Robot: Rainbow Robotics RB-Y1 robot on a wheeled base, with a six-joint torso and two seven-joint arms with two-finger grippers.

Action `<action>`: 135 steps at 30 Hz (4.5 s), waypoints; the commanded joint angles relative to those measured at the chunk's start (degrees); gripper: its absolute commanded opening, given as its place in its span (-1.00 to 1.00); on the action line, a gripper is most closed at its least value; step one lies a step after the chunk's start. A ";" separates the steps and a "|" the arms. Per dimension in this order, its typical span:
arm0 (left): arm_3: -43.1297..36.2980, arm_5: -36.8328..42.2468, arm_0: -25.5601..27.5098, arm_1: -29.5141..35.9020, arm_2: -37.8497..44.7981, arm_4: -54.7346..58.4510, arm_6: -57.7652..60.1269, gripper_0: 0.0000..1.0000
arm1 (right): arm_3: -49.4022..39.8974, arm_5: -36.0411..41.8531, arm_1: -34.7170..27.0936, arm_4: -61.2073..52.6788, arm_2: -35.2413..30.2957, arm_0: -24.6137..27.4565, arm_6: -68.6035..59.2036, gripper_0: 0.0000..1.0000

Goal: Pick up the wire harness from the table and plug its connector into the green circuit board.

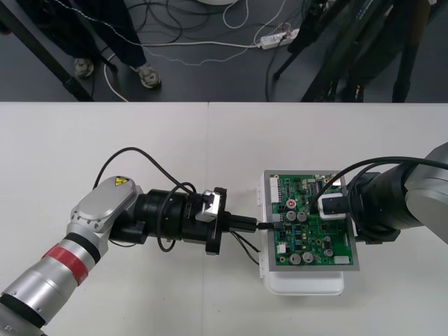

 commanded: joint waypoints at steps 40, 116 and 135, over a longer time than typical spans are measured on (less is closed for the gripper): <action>-0.51 3.40 0.59 -3.94 -1.89 1.23 -1.05 -1.00 | -0.44 -0.28 1.36 1.40 1.65 0.59 -2.30 1.00; -4.20 4.54 0.68 0.28 -2.86 3.25 -4.48 0.60 | -0.44 -0.28 1.36 1.58 1.56 0.59 -1.95 1.00; -10.00 4.46 2.08 23.30 6.54 9.05 -1.58 0.58 | -0.44 -0.28 -4.62 -4.40 -1.60 0.59 -0.37 1.00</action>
